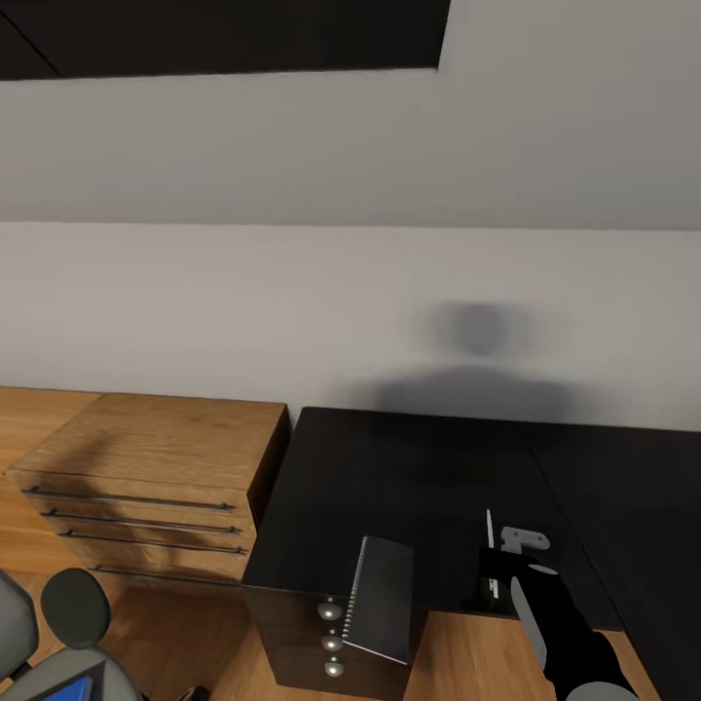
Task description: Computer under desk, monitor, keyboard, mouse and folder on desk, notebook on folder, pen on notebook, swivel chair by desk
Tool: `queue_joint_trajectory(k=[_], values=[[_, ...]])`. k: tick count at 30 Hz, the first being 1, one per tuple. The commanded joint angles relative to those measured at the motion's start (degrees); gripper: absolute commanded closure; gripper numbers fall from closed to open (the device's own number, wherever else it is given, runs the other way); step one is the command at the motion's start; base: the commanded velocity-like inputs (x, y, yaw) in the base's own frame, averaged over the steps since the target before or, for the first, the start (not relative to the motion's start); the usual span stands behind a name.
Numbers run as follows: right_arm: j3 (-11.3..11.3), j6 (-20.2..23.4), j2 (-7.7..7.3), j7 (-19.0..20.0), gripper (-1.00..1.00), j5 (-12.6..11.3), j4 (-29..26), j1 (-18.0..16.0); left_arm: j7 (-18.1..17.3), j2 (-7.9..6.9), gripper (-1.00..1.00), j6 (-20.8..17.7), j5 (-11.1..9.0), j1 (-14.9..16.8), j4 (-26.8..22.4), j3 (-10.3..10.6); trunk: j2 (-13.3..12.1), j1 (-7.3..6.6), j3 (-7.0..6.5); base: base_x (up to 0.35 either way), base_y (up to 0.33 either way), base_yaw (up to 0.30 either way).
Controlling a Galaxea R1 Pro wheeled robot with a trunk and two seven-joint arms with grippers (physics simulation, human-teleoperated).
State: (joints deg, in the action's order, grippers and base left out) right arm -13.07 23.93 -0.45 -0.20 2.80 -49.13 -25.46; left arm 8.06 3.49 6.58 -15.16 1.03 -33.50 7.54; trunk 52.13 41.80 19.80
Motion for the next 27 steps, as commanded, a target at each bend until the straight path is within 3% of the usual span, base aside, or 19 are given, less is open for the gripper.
queue_joint_trajectory(k=[1, 15, 27], values=[[-0.02, 0.33, 0.01, 0.02, 1.0, 0.19, -0.09, -0.03, 0.47, -0.06, -1.0, 0.27, -0.59, 0.05, 0.01, 0.46, 0.46, 0.23, 0.25, 0.0, 0.0, 0.0], [-0.02, 0.32, 0.01, 0.02, 1.0, 0.19, -0.09, -0.03, 0.47, -0.06, -1.0, 0.25, -0.59, 0.06, 0.01, 0.46, 6.08, 3.31, 2.77, 0.0, 0.0, 0.0], [-0.02, 0.36, 0.01, 0.02, 1.0, 0.19, -0.09, -0.03, 0.47, -0.06, -1.0, 0.25, -0.59, 0.06, 0.01, 0.46, 6.08, 3.31, 2.77, 0.0, 0.0, 0.0]])
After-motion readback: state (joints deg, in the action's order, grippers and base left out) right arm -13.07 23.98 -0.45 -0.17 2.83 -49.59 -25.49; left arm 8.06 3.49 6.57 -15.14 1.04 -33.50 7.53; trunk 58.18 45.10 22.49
